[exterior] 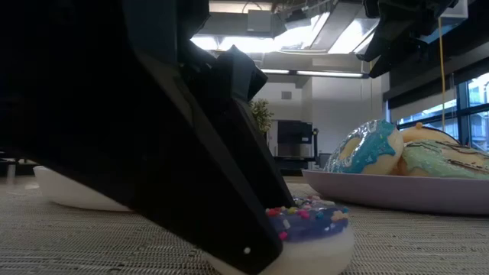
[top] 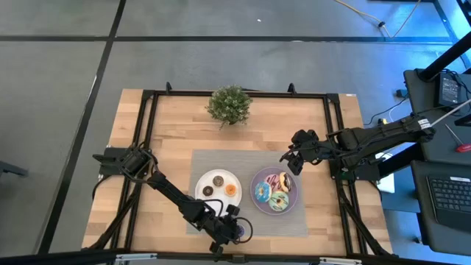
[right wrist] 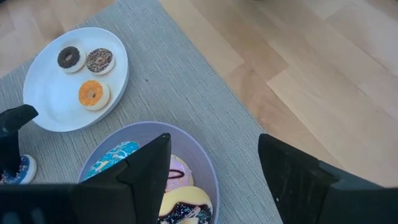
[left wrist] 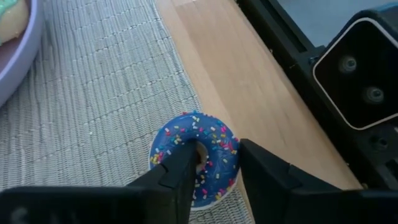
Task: Pick & Place donuts
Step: Put the small blue donut on the white plate
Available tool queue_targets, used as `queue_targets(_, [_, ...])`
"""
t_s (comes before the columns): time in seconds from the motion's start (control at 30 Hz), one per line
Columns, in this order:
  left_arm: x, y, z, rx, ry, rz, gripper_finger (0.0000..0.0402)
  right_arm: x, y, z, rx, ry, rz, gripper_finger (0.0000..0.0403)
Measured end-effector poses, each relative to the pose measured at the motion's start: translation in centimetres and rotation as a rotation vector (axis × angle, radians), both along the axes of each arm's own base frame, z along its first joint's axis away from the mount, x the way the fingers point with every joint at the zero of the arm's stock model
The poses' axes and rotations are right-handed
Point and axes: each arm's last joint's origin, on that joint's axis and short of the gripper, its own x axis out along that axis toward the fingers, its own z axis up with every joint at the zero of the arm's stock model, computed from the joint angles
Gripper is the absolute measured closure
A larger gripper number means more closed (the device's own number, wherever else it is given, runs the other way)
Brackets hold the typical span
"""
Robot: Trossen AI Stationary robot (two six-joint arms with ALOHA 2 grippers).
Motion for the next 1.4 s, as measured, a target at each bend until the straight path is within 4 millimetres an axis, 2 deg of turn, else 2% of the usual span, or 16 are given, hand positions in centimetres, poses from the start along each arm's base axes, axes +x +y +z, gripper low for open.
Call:
queue_targets(0.4, [0.0, 0.0, 0.0, 0.014, -0.004, -0.011, 0.0352, 0.0, 0.0, 0.0, 0.001, 0.001, 0.001, 0.0159])
queue_targets(0.5, [-0.1, 0.0, 0.5, 0.006, -0.005, -0.013, 0.0365, 0.0, 0.0, 0.0, 0.001, 0.001, 0.001, 0.0159])
queue_targets(0.73, [-0.9, 1.2, 4.8, 0.004, -0.019, 0.038, 0.0378, 0.0, 0.0, 0.0, 0.002, 0.001, 0.000, 0.0159])
queue_targets(0.87, [-2.2, 2.4, 7.8, 0.076, -0.022, 0.099, 0.0376, 0.0, 0.0, 0.0, 0.003, 0.001, -0.002, 0.0159])
queue_targets(0.97, [-3.7, 3.6, 8.7, 0.138, 0.013, 0.157, 0.0374, 0.0, 0.0, 0.0, 0.003, 0.001, -0.002, 0.0159])
queue_targets(1.13, [-5.8, 4.9, 7.3, 0.146, 0.107, 0.224, 0.0374, -0.1, 0.0, 0.0, 0.002, 0.005, -0.002, 0.0159])
queue_targets(1.4, [-7.2, 6.4, 3.8, 0.127, 0.157, 0.333, 0.0375, -0.1, 0.0, 0.0, 0.000, 0.007, -0.001, 0.0159])
